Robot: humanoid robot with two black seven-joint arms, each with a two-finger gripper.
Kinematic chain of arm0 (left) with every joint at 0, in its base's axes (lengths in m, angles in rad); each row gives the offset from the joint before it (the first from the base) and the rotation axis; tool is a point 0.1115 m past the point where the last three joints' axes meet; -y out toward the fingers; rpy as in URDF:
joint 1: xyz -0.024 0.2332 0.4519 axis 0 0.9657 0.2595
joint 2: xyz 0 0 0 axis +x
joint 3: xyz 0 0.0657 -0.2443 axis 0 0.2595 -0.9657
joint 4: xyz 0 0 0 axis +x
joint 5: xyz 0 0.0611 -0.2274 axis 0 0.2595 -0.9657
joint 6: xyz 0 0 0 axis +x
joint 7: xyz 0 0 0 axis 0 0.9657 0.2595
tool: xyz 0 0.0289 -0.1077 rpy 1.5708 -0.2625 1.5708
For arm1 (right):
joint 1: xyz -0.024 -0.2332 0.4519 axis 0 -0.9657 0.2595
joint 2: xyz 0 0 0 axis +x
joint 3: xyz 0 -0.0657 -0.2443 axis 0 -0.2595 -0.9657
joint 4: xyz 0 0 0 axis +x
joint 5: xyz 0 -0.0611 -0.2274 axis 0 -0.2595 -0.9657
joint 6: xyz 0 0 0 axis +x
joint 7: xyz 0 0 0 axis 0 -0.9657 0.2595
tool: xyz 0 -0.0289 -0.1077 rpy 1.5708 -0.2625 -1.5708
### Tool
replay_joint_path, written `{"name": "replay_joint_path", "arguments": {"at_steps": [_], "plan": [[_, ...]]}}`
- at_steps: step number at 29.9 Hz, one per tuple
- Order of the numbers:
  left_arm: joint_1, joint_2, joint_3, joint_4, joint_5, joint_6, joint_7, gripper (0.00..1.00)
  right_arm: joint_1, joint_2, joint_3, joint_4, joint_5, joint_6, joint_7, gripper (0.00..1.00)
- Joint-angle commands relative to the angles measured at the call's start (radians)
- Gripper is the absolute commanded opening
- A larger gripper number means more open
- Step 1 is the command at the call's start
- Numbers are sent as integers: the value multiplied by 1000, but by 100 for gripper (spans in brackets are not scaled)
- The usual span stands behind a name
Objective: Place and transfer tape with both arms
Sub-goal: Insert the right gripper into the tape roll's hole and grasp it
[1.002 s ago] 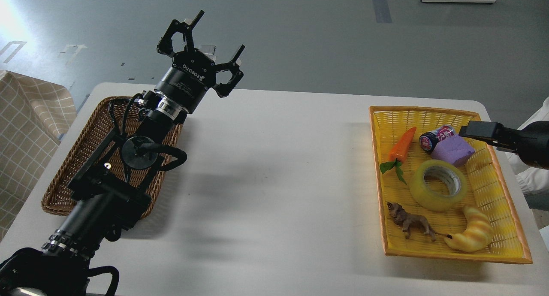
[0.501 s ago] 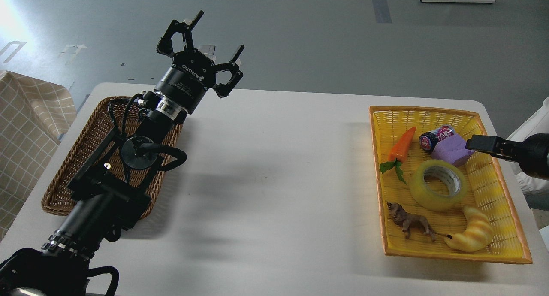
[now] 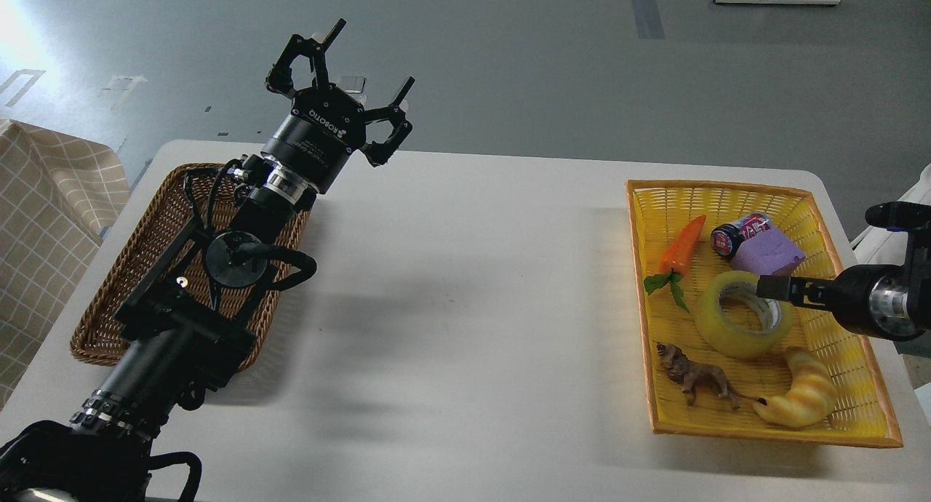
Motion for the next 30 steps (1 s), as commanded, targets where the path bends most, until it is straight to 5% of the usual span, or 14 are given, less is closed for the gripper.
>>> {"name": "replay_joint_path", "arguments": {"at_steps": [1, 30], "plan": [[0, -1, 0, 0, -3, 0, 0, 98, -1, -1, -8, -1, -5, 0, -6, 86], [12, 0, 0, 1, -3, 0, 0, 98, -7, 90, -29, -67, -18, 0, -59, 55]]}}
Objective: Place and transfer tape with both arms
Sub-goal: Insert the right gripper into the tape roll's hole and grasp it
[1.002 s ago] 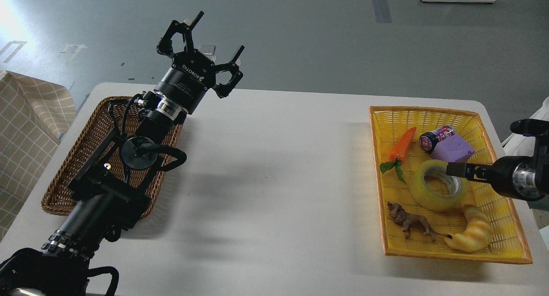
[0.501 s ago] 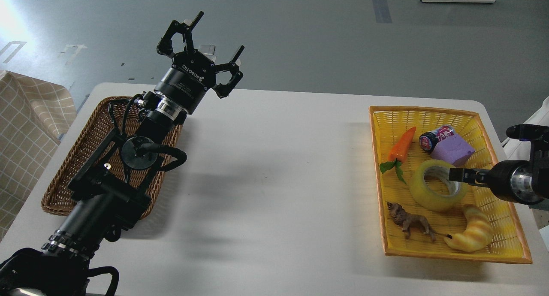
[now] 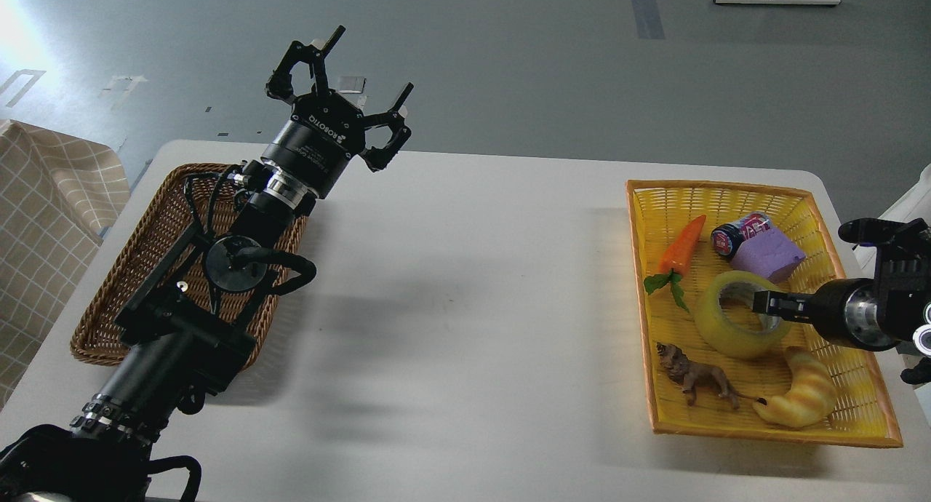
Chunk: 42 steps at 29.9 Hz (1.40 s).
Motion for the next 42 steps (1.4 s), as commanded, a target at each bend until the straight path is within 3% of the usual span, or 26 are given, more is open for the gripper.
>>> {"name": "replay_joint_path", "arguments": {"at_steps": [1, 8, 10, 15, 22, 42], "plan": [[0, 1, 0, 0, 1, 0, 0, 98, 3, 4, -20, -6, 1, 0, 0, 54], [0, 3, -1, 0, 1, 0, 0, 98, 3, 6, -26, -14, 6, 0, -2, 42], [2, 3, 0, 0, 1, 0, 0, 98, 3, 6, -26, -26, 7, 0, -2, 32], [2, 3, 0, 0, 1, 0, 0, 98, 5, 9, -26, -38, 9, 0, 0, 26], [2, 3, 0, 0, 1, 0, 0, 98, 9, 9, -22, -35, 12, 0, 0, 0], [0, 1, 0, 5, -2, 0, 0, 98, 139, -68, 58, 141, 20, 0, 0, 0]]}}
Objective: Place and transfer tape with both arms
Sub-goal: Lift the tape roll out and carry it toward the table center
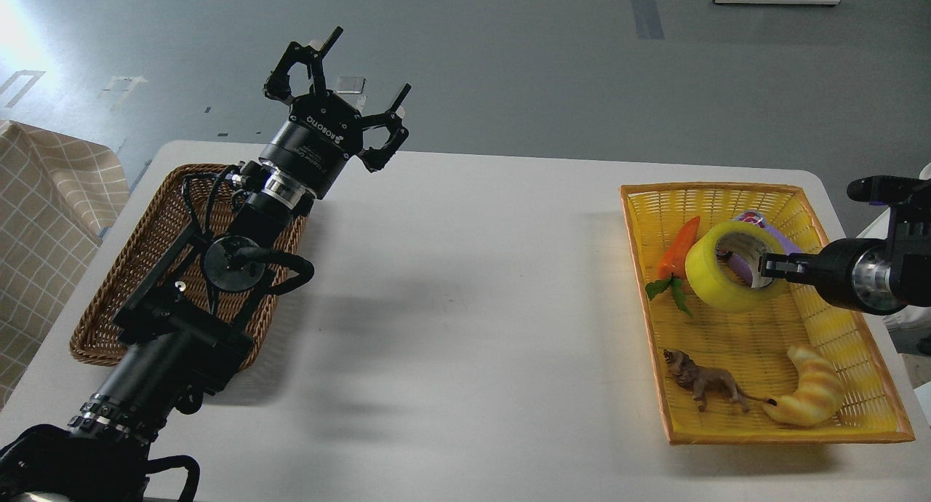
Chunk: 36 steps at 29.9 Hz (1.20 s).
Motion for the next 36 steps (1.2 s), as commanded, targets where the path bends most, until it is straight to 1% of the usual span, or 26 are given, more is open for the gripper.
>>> {"name": "replay_joint_path", "arguments": {"at_steps": [1, 4, 8, 12, 14, 18, 22, 29, 36], "plan": [[0, -2, 1, 0, 2, 0, 2, 98, 54, 6, 10, 3, 0, 0, 0, 0], [0, -4, 1, 0, -1, 0, 2, 98, 118, 33, 10, -1, 0, 0, 0, 0], [0, -5, 1, 0, -1, 0, 0, 98, 210, 146, 2, -12, -1, 0, 0, 1], [0, -9, 1, -5, 2, 0, 0, 98, 255, 211, 1, -26, -3, 0, 0, 1], [2, -9, 1, -5, 2, 0, 0, 98, 287, 280, -21, -63, -4, 0, 0, 1], [2, -9, 1, -8, -1, 0, 0, 98, 345, 346, -88, -123, -3, 0, -1, 1], [0, -5, -1, -8, -1, 0, 0, 98, 422, 456, -140, -216, -3, 0, 0, 2], [6, -2, 1, -6, -1, 0, 0, 98, 443, 608, -159, -330, -4, 0, -1, 2], [11, -1, -1, -6, -1, 0, 0, 98, 470, 748, -254, -443, -4, 0, 0, 2]]}}
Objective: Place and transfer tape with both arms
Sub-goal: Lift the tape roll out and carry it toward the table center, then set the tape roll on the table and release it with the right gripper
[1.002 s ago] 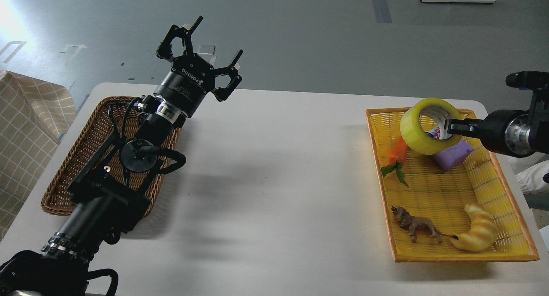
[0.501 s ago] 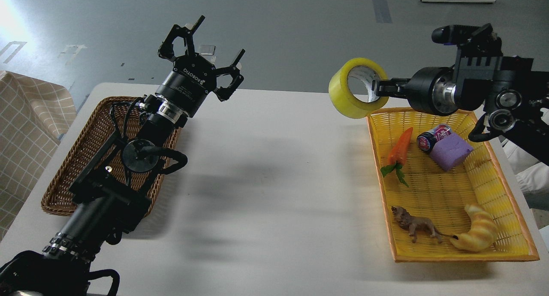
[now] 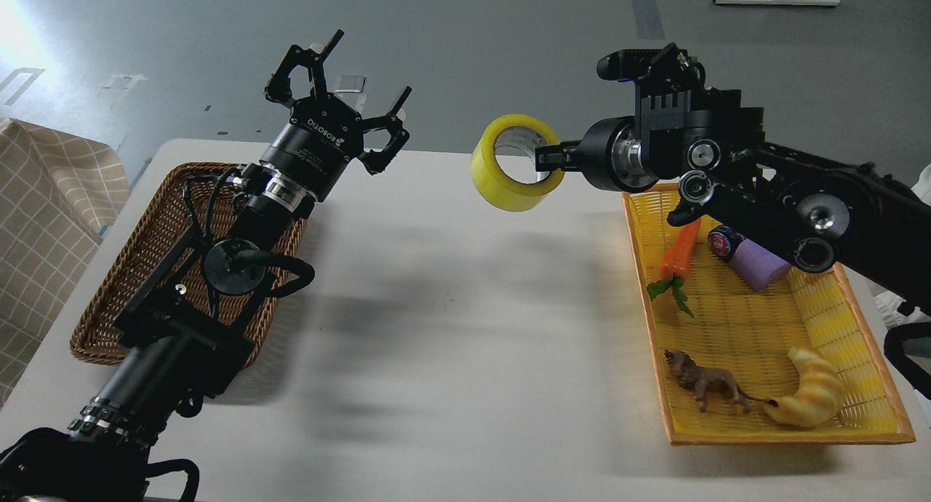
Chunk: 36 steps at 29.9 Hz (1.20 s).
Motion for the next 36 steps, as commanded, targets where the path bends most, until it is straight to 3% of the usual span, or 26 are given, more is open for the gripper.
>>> {"name": "replay_joint_path", "arguments": {"at_steps": [1, 20, 36], "plan": [[0, -1, 0, 0, 0, 0, 0, 98, 2, 63, -27, -40, 1, 0, 0, 2], [5, -4, 0, 0, 0, 0, 0, 98, -19, 219, -195, -171, -4, 0, 0, 4], [5, -4, 0, -2, 0, 0, 0, 98, -65, 219, -199, -200, -7, 0, 0, 6]]}}
